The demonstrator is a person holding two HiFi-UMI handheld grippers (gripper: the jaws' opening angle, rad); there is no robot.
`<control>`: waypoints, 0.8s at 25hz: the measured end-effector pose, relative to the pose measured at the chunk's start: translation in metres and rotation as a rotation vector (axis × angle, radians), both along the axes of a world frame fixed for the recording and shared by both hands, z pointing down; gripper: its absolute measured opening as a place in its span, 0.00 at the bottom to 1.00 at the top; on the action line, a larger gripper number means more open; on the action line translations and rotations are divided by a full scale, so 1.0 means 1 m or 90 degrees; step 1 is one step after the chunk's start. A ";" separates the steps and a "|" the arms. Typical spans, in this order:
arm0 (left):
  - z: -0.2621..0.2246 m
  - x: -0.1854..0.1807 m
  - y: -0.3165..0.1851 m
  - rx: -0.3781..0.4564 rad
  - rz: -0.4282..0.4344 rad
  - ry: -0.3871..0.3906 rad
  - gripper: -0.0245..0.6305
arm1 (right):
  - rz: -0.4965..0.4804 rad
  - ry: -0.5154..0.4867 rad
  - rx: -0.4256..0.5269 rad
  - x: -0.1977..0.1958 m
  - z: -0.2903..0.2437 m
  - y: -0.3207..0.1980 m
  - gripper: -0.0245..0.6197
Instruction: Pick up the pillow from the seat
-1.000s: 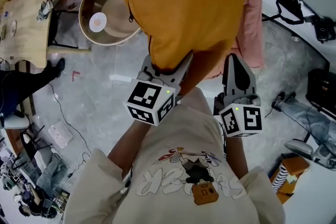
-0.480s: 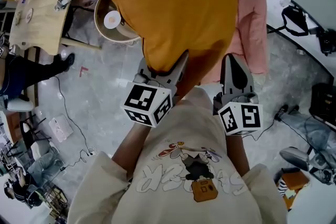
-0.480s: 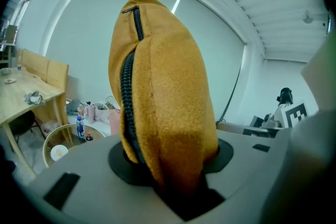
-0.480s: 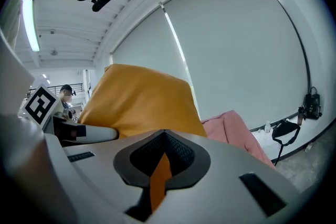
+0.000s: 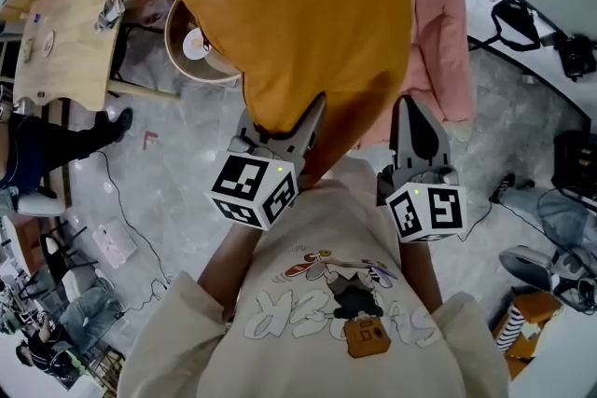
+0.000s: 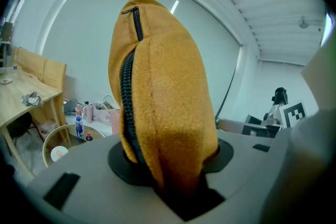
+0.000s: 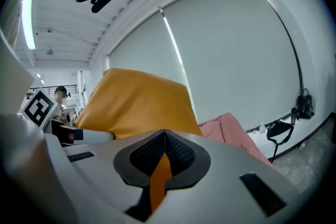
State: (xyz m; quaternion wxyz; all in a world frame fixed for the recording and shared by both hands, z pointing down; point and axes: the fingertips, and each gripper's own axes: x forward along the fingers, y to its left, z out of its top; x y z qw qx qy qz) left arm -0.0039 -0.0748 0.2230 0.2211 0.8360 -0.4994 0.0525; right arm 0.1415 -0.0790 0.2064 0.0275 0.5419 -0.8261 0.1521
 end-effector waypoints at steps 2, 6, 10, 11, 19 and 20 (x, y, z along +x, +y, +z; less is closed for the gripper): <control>-0.002 -0.006 0.003 0.002 0.014 0.001 0.33 | 0.011 0.004 0.002 -0.009 -0.003 0.004 0.07; -0.003 -0.028 0.009 -0.001 0.046 0.010 0.33 | 0.040 0.008 -0.003 -0.037 -0.005 0.015 0.07; -0.003 -0.046 0.013 -0.002 0.073 0.014 0.33 | 0.068 0.013 -0.008 -0.058 -0.005 0.029 0.07; -0.003 -0.050 0.014 -0.001 0.078 0.014 0.33 | 0.074 0.014 -0.008 -0.063 -0.004 0.032 0.07; -0.002 -0.072 0.011 0.018 0.119 -0.012 0.34 | 0.114 0.019 0.006 -0.093 -0.006 0.038 0.07; -0.002 -0.075 0.010 0.022 0.123 -0.013 0.34 | 0.119 0.021 0.011 -0.097 -0.006 0.038 0.07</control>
